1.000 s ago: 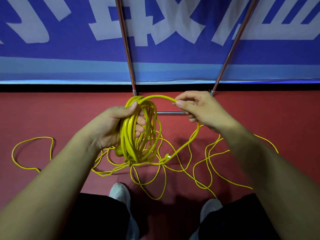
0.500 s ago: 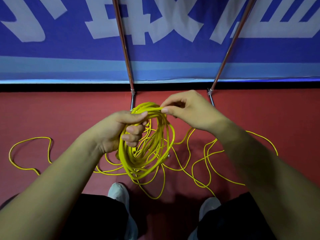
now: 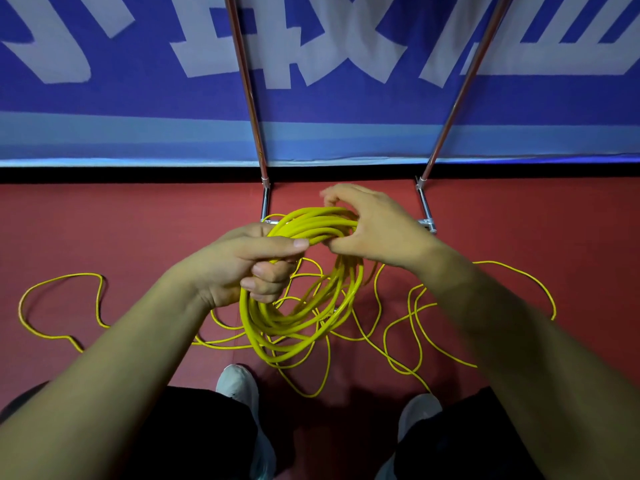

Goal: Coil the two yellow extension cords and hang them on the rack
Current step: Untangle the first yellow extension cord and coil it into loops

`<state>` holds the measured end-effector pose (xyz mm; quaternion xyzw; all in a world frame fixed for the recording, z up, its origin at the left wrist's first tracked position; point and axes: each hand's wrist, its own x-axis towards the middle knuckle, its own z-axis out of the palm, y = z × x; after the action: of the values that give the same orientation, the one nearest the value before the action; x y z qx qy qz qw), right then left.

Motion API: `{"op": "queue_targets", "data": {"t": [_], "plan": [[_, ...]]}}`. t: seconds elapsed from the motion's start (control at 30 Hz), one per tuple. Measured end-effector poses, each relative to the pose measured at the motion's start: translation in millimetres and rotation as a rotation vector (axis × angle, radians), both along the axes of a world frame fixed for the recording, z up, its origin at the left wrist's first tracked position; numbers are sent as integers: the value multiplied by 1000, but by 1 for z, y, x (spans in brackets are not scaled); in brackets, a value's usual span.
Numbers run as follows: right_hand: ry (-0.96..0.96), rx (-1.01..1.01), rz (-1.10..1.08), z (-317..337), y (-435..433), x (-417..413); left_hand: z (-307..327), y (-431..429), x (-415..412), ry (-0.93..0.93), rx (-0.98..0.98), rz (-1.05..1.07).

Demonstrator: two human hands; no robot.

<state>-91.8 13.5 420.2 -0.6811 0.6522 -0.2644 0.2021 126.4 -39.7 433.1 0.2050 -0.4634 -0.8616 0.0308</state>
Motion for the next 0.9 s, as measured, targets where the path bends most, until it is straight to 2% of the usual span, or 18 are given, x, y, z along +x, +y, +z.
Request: {"op": "queue_targets", "data": {"t": [0.13, 0.3, 0.37, 0.43, 0.6, 0.77, 0.83, 0.9], "plan": [[-32, 96, -20, -2, 2, 0, 1, 2, -1, -64, -101, 95], [-10, 183, -77, -1, 2, -13, 1, -8, -3, -124, -111, 272], [-10, 197, -89, 0, 4, -17, 1, -9, -3, -130, -126, 266], [-89, 193, -90, 2, 6, -19, 1, -10, 0, -136, -192, 239], [-315, 201, -79, 7, 8, -27, 7, -10, 6, -239, -514, 179], [-393, 207, -117, 2, 8, -35, 10, -11, 9, -320, -527, 227], [-420, 206, -127, 2, 8, -36, 8, -12, 9, -354, -596, 218], [-450, 209, -138, 1, 6, -36, 4, -12, 8, -321, -574, 202]]}}
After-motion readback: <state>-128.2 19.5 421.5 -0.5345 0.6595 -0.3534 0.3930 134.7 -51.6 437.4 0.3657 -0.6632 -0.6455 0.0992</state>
